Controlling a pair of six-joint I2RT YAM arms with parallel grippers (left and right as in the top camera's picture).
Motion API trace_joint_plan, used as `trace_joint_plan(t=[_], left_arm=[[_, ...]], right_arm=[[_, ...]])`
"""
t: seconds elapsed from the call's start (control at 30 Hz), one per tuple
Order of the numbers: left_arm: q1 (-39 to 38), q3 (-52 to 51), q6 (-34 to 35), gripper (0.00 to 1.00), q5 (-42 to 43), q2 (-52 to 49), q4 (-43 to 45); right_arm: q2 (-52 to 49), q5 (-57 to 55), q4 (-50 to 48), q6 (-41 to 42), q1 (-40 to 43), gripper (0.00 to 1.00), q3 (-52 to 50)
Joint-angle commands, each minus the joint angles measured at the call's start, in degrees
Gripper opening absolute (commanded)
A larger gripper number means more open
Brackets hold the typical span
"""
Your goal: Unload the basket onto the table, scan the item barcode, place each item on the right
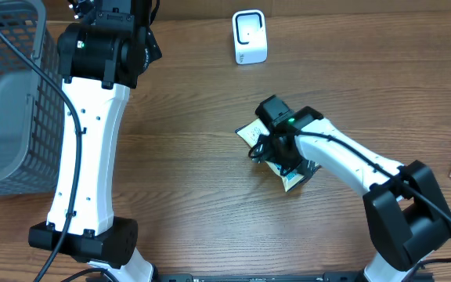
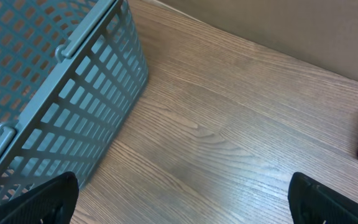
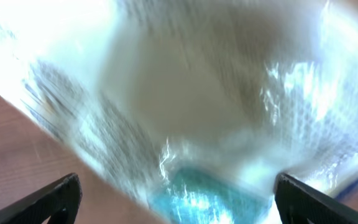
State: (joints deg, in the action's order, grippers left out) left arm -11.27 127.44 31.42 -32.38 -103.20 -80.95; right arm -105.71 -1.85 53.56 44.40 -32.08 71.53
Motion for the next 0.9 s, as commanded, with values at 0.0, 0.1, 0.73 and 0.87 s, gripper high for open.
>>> trace_joint_plan(t=[0.0, 0.1, 0.73, 0.87], left_arm=[[-0.3, 0.5, 1.0, 1.0, -0.6, -0.6, 0.2], [-0.3, 0.5, 1.0, 1.0, -0.6, -0.6, 0.2], [-0.3, 0.5, 0.9, 1.0, -0.6, -0.6, 0.2], [-0.3, 0.5, 1.0, 1.0, -0.6, -0.6, 0.2]], right_arm=[[0.2, -5.6, -4.8, -12.4, 2.4, 1.0, -0.6], [0.2, -7.3, -9.7, -16.5, 4.3, 1.0, -0.5], [5.6, 25.3, 4.2, -15.6, -1.5, 1.0, 4.4], [4.9, 23.4, 0.4, -13.7, -3.7, 1.0, -1.1]])
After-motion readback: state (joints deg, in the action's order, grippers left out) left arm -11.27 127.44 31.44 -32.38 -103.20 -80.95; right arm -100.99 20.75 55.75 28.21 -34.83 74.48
